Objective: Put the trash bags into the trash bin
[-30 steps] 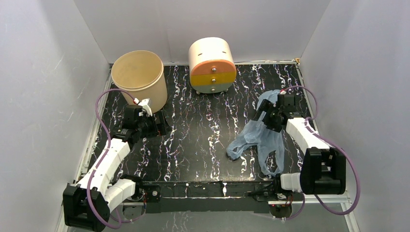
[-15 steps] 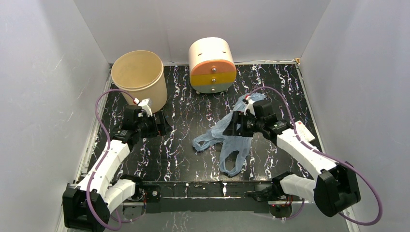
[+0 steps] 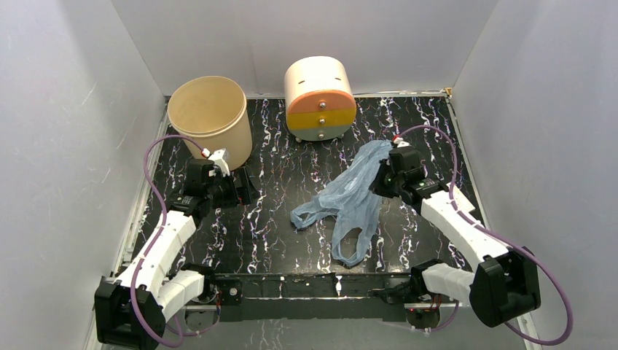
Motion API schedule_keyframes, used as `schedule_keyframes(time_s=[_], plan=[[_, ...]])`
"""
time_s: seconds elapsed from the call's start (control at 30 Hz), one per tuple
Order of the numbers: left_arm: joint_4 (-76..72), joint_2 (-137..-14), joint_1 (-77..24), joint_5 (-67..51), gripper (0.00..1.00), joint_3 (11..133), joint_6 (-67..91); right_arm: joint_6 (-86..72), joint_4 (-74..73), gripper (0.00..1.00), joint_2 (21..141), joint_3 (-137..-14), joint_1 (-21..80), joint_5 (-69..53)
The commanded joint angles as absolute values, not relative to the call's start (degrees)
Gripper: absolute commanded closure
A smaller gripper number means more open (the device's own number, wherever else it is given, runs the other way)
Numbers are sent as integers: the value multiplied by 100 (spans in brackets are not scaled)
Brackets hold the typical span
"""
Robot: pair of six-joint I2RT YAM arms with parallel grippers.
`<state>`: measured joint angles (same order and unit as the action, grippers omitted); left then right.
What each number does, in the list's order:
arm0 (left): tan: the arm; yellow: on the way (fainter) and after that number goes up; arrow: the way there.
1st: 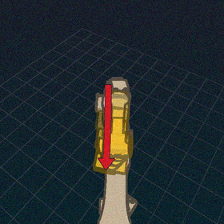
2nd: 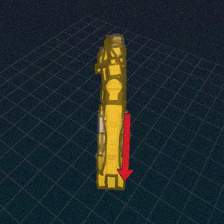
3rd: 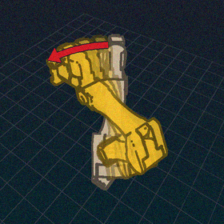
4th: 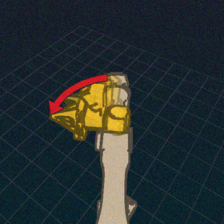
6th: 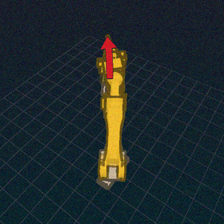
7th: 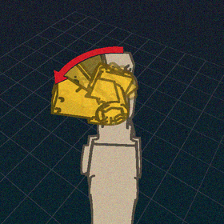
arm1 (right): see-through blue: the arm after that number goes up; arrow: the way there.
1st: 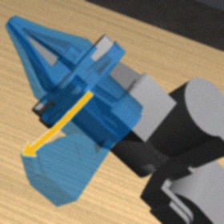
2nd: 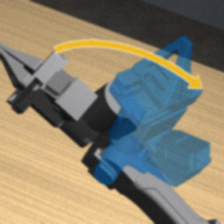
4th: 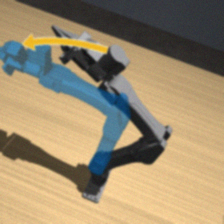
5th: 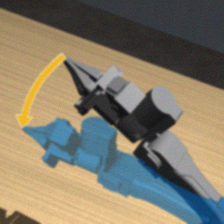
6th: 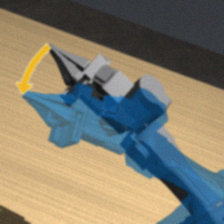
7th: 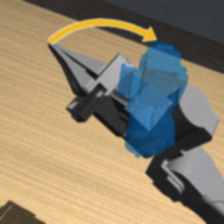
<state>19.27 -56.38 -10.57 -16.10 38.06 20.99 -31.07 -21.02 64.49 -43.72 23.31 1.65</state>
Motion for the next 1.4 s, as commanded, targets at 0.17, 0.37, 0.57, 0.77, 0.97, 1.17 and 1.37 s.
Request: schedule_keyframes(time_s=[0.17, 0.37, 0.57, 0.77, 0.97, 1.17, 1.37], plan=[[1870, -5598, -1028, -1711, 3, 3796, 2092, -3300, -1416, 16, 7308, -4955, 1359, -589], [1867, -5641, -1028, -1725, 3, 3806, 2075, -3420, -1294, 10, 8465, -5531, 1075, -801], [1871, -5640, -1028, -1760, 3, 3803, 2058, -3035, -1393, 64, 9194, -5884, 1093, -1385], [1775, -5660, -1028, -1954, 3, 3784, 2059, -2353, -869, 93, 8470, -5240, 1542, -3990], [1036, -5621, -1028, -2827, 3, 3532, 2574, -2168, -619, 98, 8145, -4479, 2376, -4497], [-1239, -5871, -1613, -3219, 2, 2820, 3880, -2203, -654, 96, 8380, -4088, 2514, -4599], [-1927, -6738, -2921, -2238, 2, 3130, 4203, -1776, -1136, 92, 8596, -4275, 2811, -4412]])
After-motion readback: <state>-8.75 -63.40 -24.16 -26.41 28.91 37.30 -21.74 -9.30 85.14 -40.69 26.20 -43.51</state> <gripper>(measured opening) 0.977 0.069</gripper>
